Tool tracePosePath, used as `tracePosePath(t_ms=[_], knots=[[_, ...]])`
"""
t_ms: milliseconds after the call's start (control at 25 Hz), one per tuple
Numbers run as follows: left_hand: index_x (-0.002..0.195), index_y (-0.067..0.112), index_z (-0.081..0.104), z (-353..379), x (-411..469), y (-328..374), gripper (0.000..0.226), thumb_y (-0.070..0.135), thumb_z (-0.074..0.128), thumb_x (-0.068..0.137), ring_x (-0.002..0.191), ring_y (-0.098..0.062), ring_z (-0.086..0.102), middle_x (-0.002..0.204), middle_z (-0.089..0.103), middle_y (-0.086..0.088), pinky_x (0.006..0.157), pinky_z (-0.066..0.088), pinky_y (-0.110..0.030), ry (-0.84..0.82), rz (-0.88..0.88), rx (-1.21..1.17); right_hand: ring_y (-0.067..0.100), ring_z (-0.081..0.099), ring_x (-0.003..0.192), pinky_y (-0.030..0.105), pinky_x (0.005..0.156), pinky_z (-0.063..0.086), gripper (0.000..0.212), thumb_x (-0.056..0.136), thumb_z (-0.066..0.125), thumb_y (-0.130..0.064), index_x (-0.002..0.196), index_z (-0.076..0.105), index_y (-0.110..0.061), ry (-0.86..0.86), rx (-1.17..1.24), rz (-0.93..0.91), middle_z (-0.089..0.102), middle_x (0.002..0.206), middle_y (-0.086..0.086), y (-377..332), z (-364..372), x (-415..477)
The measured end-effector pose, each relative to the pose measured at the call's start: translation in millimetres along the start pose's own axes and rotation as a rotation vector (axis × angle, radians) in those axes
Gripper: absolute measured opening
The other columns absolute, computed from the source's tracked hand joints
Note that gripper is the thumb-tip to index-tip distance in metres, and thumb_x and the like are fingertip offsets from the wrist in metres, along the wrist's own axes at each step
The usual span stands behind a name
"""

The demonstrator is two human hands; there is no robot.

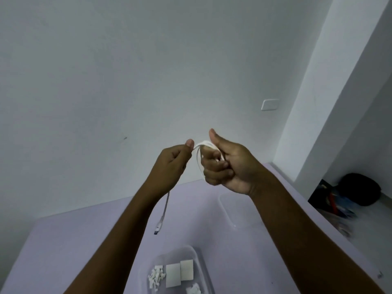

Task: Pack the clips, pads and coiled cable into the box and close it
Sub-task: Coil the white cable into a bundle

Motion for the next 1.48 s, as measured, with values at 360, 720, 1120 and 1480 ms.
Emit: tracePosePath(t_ms=[360,720,1120,1480], knots=[[0.074,0.022,0.058,16,-21,1,0.037,0.043,0.043,0.100,0.052,-0.007,0.046,0.060,0.054,0.006,0.056,0.039,-0.027,-0.238,0.128,0.442,0.019,0.060,0.069,0.032,0.073,0.050,0.026,0.107,0.039,-0.022,0.088,0.052,-0.010,0.601,-0.817,-0.642,0.061,0.073,0.007,-26,-41,4],[0.086,0.027,0.076,-35,-6,26,0.010,0.031,0.067,0.090,0.073,-0.013,0.057,0.082,0.064,0.011,0.062,0.039,-0.020,0.023,0.447,0.377,0.017,0.025,0.050,0.028,0.045,0.021,0.030,0.096,0.034,-0.028,0.075,0.045,-0.011,0.033,-0.606,0.078,0.035,0.056,0.005,8,-15,2],[0.100,0.021,0.078,-18,-2,18,0.016,0.024,0.066,0.089,0.087,-0.017,0.063,0.091,0.068,0.007,0.069,0.046,-0.028,-0.019,0.322,0.015,0.005,0.019,0.041,0.029,0.044,0.005,0.012,0.075,0.046,-0.018,0.064,0.041,-0.017,-0.194,-0.219,0.041,0.031,0.047,-0.008,12,-6,-1],[0.102,0.010,0.074,-9,-9,20,0.021,0.013,0.053,0.098,0.072,-0.009,0.061,0.093,0.074,0.003,0.066,0.050,-0.028,-0.169,0.221,-0.166,0.012,0.015,0.038,0.025,0.044,0.012,0.025,0.072,0.060,-0.026,0.063,0.038,-0.019,-0.251,0.013,-0.037,0.024,0.047,-0.002,8,-6,1]])
Point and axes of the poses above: each hand's wrist, its own x-axis towards the middle knuckle, its own z-axis out of the palm, y = z × x, the point moved 5 cm from there along x, towards the middle knuckle
